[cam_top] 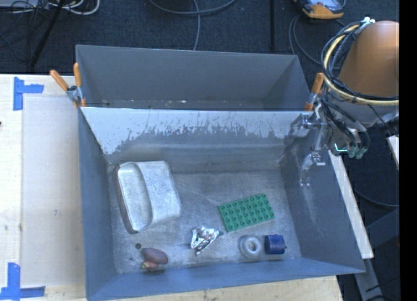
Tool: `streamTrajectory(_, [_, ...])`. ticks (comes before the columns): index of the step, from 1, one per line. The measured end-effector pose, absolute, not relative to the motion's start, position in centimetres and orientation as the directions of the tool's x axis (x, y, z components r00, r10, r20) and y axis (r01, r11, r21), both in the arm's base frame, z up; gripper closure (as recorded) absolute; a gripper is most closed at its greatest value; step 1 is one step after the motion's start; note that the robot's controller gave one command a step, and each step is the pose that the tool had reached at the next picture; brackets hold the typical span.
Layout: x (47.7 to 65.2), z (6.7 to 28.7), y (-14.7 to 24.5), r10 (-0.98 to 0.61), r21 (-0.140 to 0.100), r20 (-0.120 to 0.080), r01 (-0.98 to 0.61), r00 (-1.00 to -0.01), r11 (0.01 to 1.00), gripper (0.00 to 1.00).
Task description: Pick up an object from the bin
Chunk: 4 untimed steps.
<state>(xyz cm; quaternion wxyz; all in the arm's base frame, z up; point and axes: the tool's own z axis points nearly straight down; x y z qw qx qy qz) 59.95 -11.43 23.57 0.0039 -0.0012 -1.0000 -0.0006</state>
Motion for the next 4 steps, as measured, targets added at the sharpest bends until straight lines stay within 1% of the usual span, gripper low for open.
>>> streamTrajectory(1, [58.5,12.7,-4.3,-0.065,0.004,0.009,-0.065,-0.998,0.998,0.0])
streamTrajectory(2, [56.2,7.6,-4.6,-0.27,0.001,-0.001,-0.27,-0.963,0.963,0.0])
streamTrajectory(3, [56.3,7.8,-4.6,-0.273,-0.001,-0.001,-0.273,-0.962,0.962,1.0])
streamTrajectory(4, [56.6,23.3,-6.3,-0.455,-0.004,-0.007,-0.455,-0.891,0.891,1.0])
